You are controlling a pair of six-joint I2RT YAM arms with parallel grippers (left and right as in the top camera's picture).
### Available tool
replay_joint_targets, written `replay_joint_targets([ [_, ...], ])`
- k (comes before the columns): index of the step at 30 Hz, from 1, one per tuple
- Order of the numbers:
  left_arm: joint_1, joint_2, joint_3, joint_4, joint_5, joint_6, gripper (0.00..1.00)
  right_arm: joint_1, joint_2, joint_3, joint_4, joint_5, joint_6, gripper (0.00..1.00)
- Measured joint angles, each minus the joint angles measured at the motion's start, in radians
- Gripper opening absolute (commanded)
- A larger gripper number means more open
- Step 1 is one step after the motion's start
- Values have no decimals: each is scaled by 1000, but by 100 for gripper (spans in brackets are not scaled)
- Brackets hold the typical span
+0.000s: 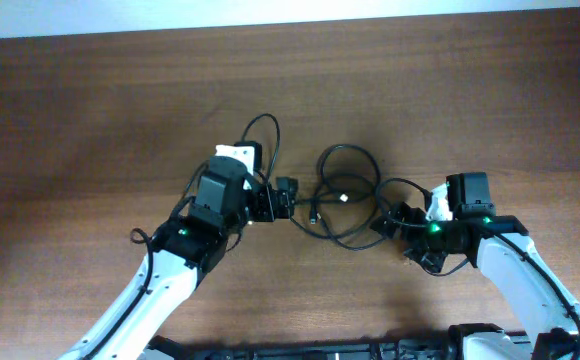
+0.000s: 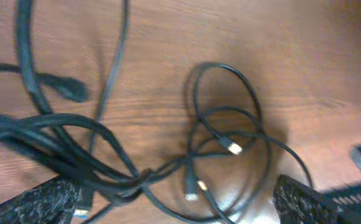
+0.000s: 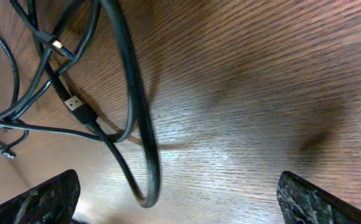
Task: Untangle cables
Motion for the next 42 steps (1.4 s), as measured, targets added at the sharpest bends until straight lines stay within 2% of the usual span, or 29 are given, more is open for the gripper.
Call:
replay_joint_targets([
  [2,2,0,0,-1,-146,-10,99,0,0,0,-10,5,0,99],
  [3,13,0,0,-19,-231,-60,99,0,0,0,-18,6,1,99],
  [4,38,0,1,-71,-298,-166,99,0,0,0,-19,9,0,99],
  [5,53,0,3,-123,-299,-257,99,0,0,0,-18,9,0,99],
  [8,60,32,3,-179,-199,-396,100,0,-1,0,-18,12,0,99],
  [10,54,88,3,-168,-102,-453,91,0,-1,0,-19,13,0,99],
  [12,53,116,-2,-79,-8,-478,87,0,-1,0,-18,13,0,99],
  [13,50,127,-2,-29,26,-483,79,0,-2,0,-19,13,0,99],
  [15,35,153,-2,24,53,-493,72,0,-2,0,-19,13,0,99],
  [17,26,189,-2,27,56,-519,55,0,-2,0,-18,13,0,99],
  [18,26,209,-2,27,63,-538,50,0,-2,0,-19,13,0,99],
  [22,26,325,-2,64,100,-609,43,0,-2,0,-19,16,0,99],
  [25,21,354,-3,151,107,-651,43,0,-2,0,-18,16,0,99],
  [27,-1,354,-3,157,123,-751,44,0,-2,0,-19,16,0,99],
  [30,-74,354,-3,159,90,-817,43,0,-2,0,-18,21,0,99],
  [36,-109,354,-3,185,-113,-850,45,0,-2,0,-19,25,0,99],
  [40,-109,360,-3,223,-168,-853,47,0,-2,0,-18,27,0,99],
  [42,-109,395,-3,263,-172,-853,43,0,-2,0,-20,28,0,99],
])
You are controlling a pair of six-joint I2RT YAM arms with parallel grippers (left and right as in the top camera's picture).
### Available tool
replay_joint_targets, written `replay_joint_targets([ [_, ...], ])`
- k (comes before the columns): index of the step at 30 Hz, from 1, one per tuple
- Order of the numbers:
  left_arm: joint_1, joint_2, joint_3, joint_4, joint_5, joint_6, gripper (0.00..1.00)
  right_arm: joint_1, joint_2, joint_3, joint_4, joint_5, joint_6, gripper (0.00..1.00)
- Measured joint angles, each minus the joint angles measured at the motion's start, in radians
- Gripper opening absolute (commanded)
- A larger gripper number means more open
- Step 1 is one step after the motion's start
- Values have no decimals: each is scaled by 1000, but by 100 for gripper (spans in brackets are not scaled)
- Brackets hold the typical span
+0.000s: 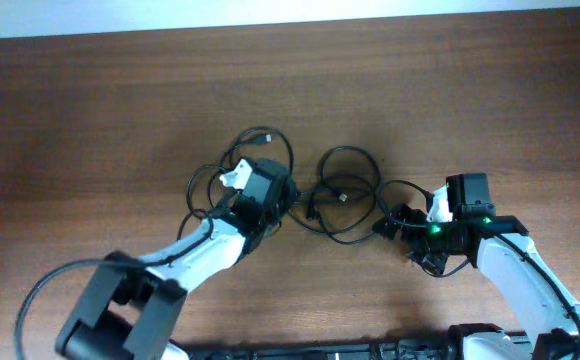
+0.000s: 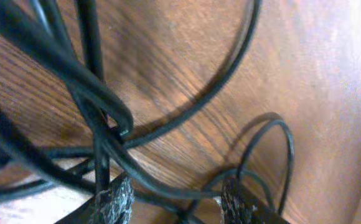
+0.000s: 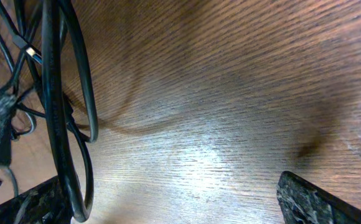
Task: Untangle cables
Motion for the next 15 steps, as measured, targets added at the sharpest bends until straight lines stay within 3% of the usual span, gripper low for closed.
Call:
replay_joint_targets([
  [3,0,75,0,73,-4,-6,34,0,0,0,-1,0,0,99],
  [5,0,100,0,103,-15,-11,15,0,0,0,-1,0,1,99],
  [6,0,103,0,105,-30,-12,0,0,0,0,-1,0,0,99],
  [10,0,107,-4,175,-57,3,0,0,0,0,-1,0,0,99],
  [12,0,106,-3,301,6,126,0,0,0,0,-3,0,0,99],
  [15,0,42,-3,241,80,230,0,0,0,0,28,-6,0,99],
])
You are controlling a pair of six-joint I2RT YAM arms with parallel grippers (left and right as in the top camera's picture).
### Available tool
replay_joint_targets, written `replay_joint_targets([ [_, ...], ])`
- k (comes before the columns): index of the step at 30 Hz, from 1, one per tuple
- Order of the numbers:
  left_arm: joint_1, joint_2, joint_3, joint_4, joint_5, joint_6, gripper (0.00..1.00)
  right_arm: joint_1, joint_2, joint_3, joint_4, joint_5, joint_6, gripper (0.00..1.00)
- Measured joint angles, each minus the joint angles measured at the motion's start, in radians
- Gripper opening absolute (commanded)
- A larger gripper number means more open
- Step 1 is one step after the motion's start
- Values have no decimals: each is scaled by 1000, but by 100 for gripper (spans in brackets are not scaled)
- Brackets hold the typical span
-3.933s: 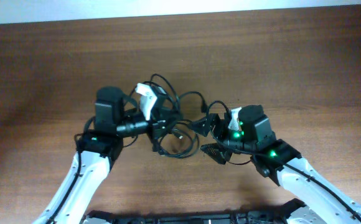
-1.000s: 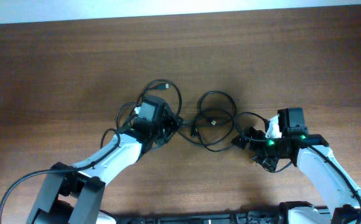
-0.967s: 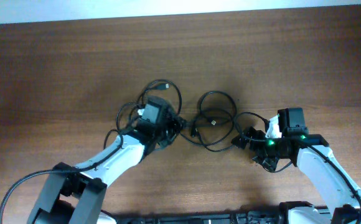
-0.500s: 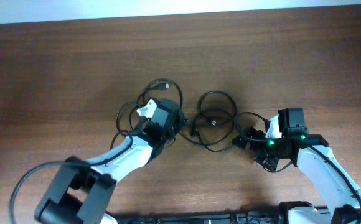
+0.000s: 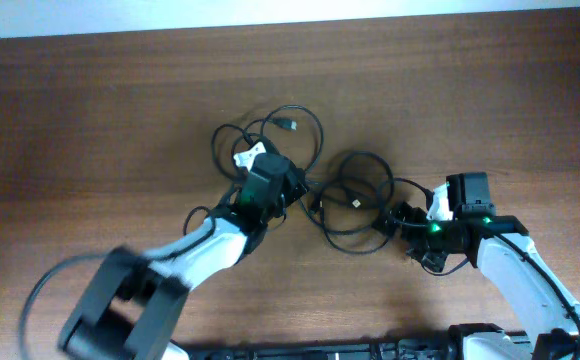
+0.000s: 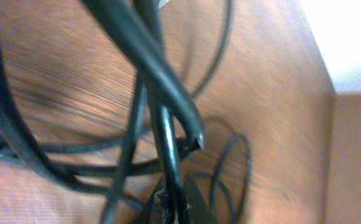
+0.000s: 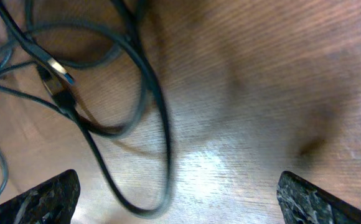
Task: Untangle cables
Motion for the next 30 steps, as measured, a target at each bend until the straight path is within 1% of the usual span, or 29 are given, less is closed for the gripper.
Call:
replay_joint_targets([
  [1,0,-90,0,-43,18,31,0,0,0,0,16,-28,-8,99],
  [3,0,-209,8,-106,7,47,0,0,0,-2,66,-151,-97,99],
  [5,0,-324,11,-204,-41,6,0,0,0,-2,84,-295,-201,100],
  [6,0,-374,12,-249,-64,-39,0,2,0,-2,97,-347,-229,100],
  [8,0,-410,12,-290,-84,-98,0,26,0,-4,158,-410,-256,100],
  [9,0,-414,12,-296,-89,-121,0,63,0,-5,227,-454,-264,96],
  [10,0,-414,12,-297,-91,-124,0,103,0,-5,315,-493,-272,95],
  [11,1,-413,12,-275,-80,-69,0,140,0,-5,394,-525,-278,95],
  [12,3,-414,12,-243,-39,47,0,148,-1,-5,408,-536,-280,95],
  [13,13,-414,12,-242,16,204,0,149,-1,-6,439,-559,-280,95],
  [15,64,-414,12,-268,208,372,0,137,0,-7,480,-606,-278,95],
  [16,139,-414,12,-282,381,494,0,116,0,-9,553,-705,-282,95],
  [17,196,-414,12,-281,499,576,0,95,0,-9,620,-781,-276,95],
  [19,294,-414,12,-283,706,714,0,46,-2,-6,669,-883,-275,95],
  [20,335,-414,12,-285,790,768,0,30,-2,-6,674,-902,-275,100],
  [22,381,-414,12,-311,890,831,0,12,-2,-6,686,-861,-274,99],
  [24,385,-414,13,-358,932,858,0,32,-2,-6,737,-723,-274,99],
  [27,373,-414,13,-409,945,894,0,154,-2,-5,945,-567,-253,100],
  [29,356,-414,13,-412,948,909,0,267,-2,-3,1001,-400,-235,95],
  [30,345,-414,13,-416,951,913,0,307,-2,-3,1007,-314,-222,90],
])
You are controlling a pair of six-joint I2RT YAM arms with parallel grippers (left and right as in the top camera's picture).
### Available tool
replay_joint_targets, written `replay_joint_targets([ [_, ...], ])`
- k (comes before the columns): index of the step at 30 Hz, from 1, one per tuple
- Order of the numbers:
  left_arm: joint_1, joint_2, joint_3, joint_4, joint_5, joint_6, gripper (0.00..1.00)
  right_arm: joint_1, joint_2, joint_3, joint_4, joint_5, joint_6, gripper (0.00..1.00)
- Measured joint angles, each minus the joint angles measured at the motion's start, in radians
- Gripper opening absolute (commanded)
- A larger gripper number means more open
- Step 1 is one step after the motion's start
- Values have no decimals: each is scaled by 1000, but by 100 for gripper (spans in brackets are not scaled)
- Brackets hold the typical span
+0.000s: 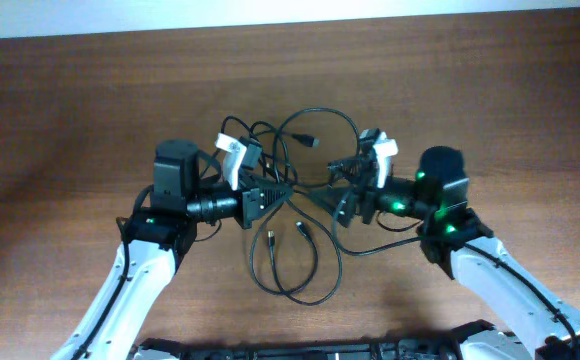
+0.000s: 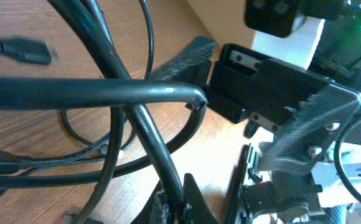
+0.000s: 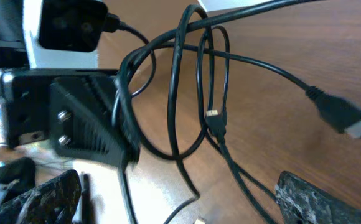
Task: Untangle cables
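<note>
A tangle of thin black cables (image 1: 300,150) hangs between my two grippers at mid table. One loop (image 1: 305,285) trails toward the front edge, with two small plugs (image 1: 301,229) inside it. My left gripper (image 1: 270,193) points right and is shut on a thick black cable (image 2: 140,127), pinched at the fingertips (image 2: 179,202). My right gripper (image 1: 342,205) faces it from the right, open, fingers wide apart (image 3: 180,205). Several strands (image 3: 190,93) cross in front of it, none pinched. A flat plug (image 3: 345,118) dangles at the right.
The brown wooden table (image 1: 90,90) runs to a pale wall strip along the far edge. Both arms reach in from the near edge, left (image 1: 135,270) and right (image 1: 490,270). White camera housings sit on both wrists.
My left gripper, still shut on the cable, now points right with the tangle raised. My right gripper has moved from the right of the tangle to face the left one closely. A loop now trails frontward.
Both grippers stood open on either side of the tangle lying on the table. Then the left fingers were narrower around the left strands, then shut on a thick cable. The right stayed open at the right, and now sits close against the held tangle.
</note>
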Motion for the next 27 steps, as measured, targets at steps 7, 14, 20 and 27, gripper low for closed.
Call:
replay_joint_targets([
  [7,-85,0,0,-60,-57,12,0,118,0,0,43,351,80,80],
  [14,-88,0,0,-55,-76,13,0,118,53,0,49,386,135,80],
  [20,-88,0,0,-14,-18,14,0,119,82,0,79,372,155,4],
  [27,90,-85,1,-100,21,16,0,-246,85,6,-211,491,220,4],
])
